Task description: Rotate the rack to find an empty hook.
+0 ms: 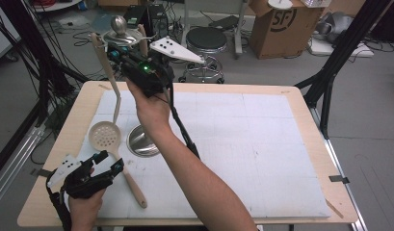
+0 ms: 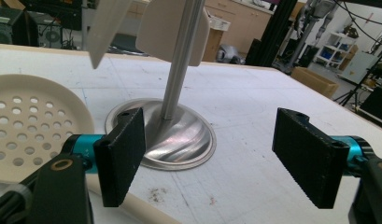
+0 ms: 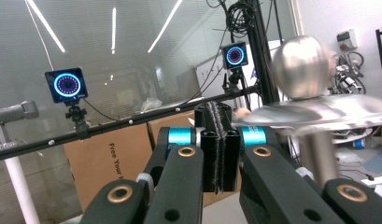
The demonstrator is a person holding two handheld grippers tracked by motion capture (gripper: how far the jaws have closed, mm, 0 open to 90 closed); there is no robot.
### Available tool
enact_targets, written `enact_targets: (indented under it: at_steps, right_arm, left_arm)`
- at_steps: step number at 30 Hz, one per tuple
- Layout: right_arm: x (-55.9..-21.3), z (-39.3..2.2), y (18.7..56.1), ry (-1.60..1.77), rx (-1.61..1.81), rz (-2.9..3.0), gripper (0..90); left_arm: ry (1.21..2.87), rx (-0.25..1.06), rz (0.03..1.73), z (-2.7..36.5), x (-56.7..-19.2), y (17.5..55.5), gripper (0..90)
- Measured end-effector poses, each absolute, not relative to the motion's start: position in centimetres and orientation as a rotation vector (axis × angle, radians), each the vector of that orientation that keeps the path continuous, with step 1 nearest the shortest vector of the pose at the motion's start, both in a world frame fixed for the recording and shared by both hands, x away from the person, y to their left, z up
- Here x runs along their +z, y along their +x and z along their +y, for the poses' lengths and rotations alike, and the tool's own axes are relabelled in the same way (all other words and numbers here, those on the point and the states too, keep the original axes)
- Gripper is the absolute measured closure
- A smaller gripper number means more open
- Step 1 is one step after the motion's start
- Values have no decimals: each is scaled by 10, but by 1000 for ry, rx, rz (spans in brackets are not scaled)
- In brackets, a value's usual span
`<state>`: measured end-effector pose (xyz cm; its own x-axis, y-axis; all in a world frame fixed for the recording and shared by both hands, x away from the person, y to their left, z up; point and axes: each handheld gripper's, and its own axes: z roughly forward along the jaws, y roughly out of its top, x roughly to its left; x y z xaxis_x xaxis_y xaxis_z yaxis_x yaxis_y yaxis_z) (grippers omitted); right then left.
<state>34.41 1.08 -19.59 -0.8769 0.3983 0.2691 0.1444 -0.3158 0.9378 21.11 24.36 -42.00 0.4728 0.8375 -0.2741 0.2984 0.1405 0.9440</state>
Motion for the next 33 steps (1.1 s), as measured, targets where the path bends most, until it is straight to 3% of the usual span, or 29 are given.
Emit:
enact_targets:
  at_steps: [13, 33]
  right_arm:
    - [-209, -24, 349, 779, 2294, 1723, 900]
    - [-203, -22, 339, 690, 2275, 1715, 900]
  left_arm:
    - [1430, 519, 1070, 242, -420, 212, 265]
    - [1433, 520, 1074, 243, -421, 212, 265]
